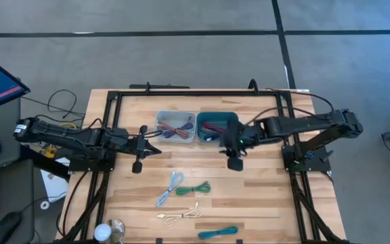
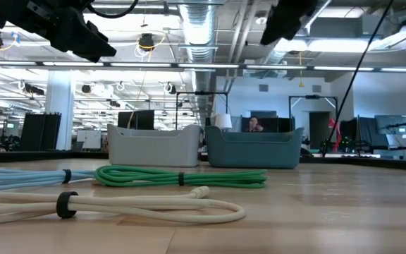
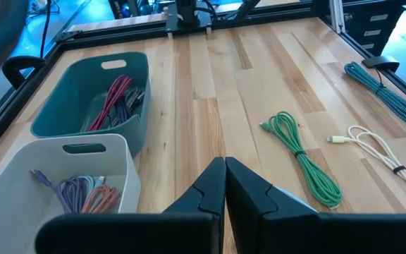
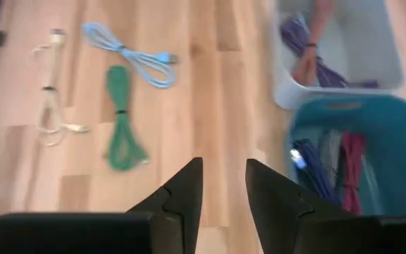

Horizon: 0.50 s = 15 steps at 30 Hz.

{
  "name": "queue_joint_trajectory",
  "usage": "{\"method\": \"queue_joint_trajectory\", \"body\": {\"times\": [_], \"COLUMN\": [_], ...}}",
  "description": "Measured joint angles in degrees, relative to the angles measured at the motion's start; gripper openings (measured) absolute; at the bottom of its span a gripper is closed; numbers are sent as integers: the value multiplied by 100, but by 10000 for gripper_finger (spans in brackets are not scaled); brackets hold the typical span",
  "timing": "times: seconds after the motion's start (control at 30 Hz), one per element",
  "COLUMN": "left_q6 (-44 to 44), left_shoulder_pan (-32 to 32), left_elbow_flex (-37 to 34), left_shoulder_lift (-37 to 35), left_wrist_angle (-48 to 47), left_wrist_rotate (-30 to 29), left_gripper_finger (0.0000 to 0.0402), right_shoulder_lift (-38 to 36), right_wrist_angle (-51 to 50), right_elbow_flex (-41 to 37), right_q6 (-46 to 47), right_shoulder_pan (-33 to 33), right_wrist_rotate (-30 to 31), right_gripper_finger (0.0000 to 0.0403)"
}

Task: Pick & Place USB Port
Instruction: Put the green charger cable into the white bin

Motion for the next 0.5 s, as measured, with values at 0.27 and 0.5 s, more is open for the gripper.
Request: {"method": "queue_joint_trajectory", "body": {"times": [0.27, 0.5], "left_q6": [0, 20], "left_shoulder_pan": [-2, -2], "left_elbow_flex": [2, 7], "left_shoulder_lift": [143, 991], "left_wrist_angle": [229, 1219], "left_wrist_rotate": [-2, -2], "left_gripper_finger": [11, 12], "right_shoulder_lift": [-181, -178], "right_wrist_angle": [203, 140], "right_elbow_flex": [-2, -258], "right_q6": [-99, 425], "right_shoulder_pan": [1301, 1713], "right_wrist_rotate": [2065, 2789], "right_gripper_finger": [102, 102]}}
